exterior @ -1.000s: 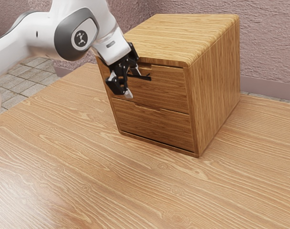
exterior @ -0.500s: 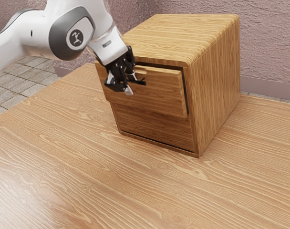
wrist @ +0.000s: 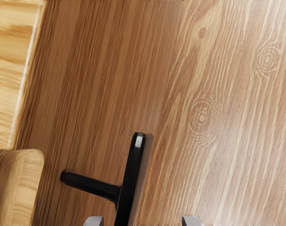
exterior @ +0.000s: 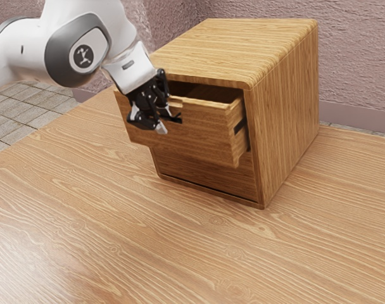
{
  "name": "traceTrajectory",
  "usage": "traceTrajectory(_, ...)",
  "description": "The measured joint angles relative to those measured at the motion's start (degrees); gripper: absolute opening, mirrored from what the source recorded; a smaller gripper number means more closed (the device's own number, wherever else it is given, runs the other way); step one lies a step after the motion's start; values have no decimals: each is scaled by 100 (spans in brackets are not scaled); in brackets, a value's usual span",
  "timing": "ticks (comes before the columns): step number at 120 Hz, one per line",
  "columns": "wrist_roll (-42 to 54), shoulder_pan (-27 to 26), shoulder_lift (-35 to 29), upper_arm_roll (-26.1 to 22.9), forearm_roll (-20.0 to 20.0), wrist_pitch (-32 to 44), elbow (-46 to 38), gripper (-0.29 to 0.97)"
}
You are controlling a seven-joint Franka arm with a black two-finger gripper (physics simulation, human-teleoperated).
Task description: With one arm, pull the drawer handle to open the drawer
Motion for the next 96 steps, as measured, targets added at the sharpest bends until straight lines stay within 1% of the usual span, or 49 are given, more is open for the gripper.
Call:
traceTrajectory(17,-14,25,-181,-28,-2,6,-189,15)
traceTrajectory(31,-24,1,-359,-6,-2,12,-336,11)
traceTrajectory(58,-48,-72,-561,-4,-7,14,-605,15)
traceTrajectory(96,-92,-112,-959,-2,-3,24,-1076,15)
